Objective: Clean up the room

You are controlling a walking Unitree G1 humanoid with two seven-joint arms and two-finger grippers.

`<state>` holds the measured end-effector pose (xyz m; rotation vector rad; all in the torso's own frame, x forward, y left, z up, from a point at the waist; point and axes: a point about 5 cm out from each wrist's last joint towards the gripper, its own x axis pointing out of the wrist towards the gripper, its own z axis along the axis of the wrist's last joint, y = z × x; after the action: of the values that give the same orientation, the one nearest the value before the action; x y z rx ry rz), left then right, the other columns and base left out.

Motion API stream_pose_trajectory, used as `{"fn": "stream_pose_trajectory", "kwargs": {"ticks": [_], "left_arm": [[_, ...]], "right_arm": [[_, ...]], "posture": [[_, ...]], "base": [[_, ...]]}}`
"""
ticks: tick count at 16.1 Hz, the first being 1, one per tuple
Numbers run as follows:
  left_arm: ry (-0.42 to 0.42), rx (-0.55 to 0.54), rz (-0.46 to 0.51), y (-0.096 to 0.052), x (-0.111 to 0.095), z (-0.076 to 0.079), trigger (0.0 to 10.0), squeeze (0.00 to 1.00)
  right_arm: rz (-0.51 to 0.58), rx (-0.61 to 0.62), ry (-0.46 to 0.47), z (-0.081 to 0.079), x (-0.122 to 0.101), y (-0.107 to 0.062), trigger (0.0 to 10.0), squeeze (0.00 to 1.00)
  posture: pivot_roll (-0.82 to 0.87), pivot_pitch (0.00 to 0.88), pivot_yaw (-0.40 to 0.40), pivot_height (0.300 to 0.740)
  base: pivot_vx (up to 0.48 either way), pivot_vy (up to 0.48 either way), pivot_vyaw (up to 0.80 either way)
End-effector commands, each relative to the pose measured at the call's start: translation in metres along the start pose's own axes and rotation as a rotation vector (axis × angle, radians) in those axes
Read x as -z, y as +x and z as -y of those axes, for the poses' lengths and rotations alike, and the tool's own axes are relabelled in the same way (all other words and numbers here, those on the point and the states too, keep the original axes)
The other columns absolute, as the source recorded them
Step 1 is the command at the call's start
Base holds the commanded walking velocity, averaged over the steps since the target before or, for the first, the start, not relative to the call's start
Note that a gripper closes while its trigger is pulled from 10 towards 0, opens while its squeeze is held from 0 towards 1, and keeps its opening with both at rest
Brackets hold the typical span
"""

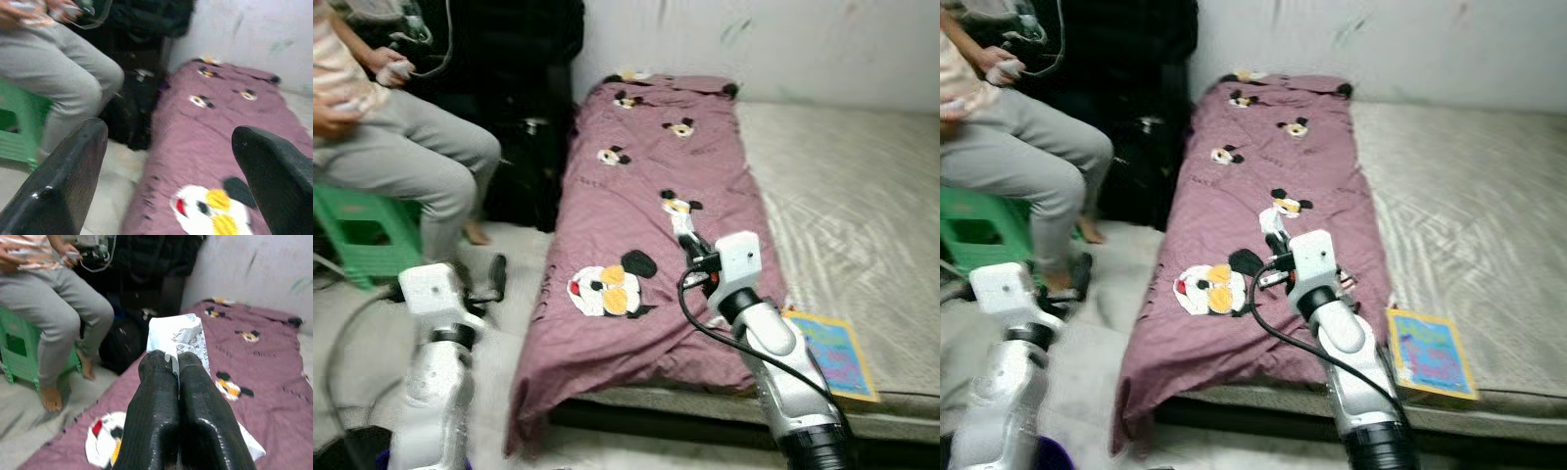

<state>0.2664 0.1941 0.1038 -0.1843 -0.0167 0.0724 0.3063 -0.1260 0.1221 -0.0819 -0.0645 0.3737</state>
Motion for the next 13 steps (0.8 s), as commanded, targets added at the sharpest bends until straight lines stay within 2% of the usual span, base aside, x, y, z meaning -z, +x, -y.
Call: {"fn": "stream_pose_trajectory", "kwargs": {"ticks": [1,6,10,13], "left_arm": [[0.019,0.014,-0.003,-0.001,-0.002,0.001,10.0,0.0],[0.06,0.017,-0.017,0.002,-0.001,0.003,10.0,0.0],[0.038,0.064,-0.02,0.001,0.002,0.011,10.0,0.0],[0.044,0.056,-0.027,0.001,0.003,0.013,10.0,0.0]], "right_arm": [[0.001,-0.004,-0.004,-0.001,-0.001,0.0,10.0,0.0],[0.0,-0.01,0.005,-0.006,0.0,-0.001,10.0,0.0],[0.004,-0.009,0.007,-0.006,-0.001,0.0,10.0,0.0],[0.006,-0.012,0.003,-0.006,-0.002,0.001,10.0,0.0]], "posture": [[0.01,0.016,0.002,0.74],[0.01,0.014,0.003,0.74],[0.01,0.017,0.002,0.74],[0.0,0.019,0.0,0.74]], "base": [[0.0,0.0,0.77],[0.0,0.0,0.8],[0.0,0.0,0.8],[0.0,0.0,0.8]]}}
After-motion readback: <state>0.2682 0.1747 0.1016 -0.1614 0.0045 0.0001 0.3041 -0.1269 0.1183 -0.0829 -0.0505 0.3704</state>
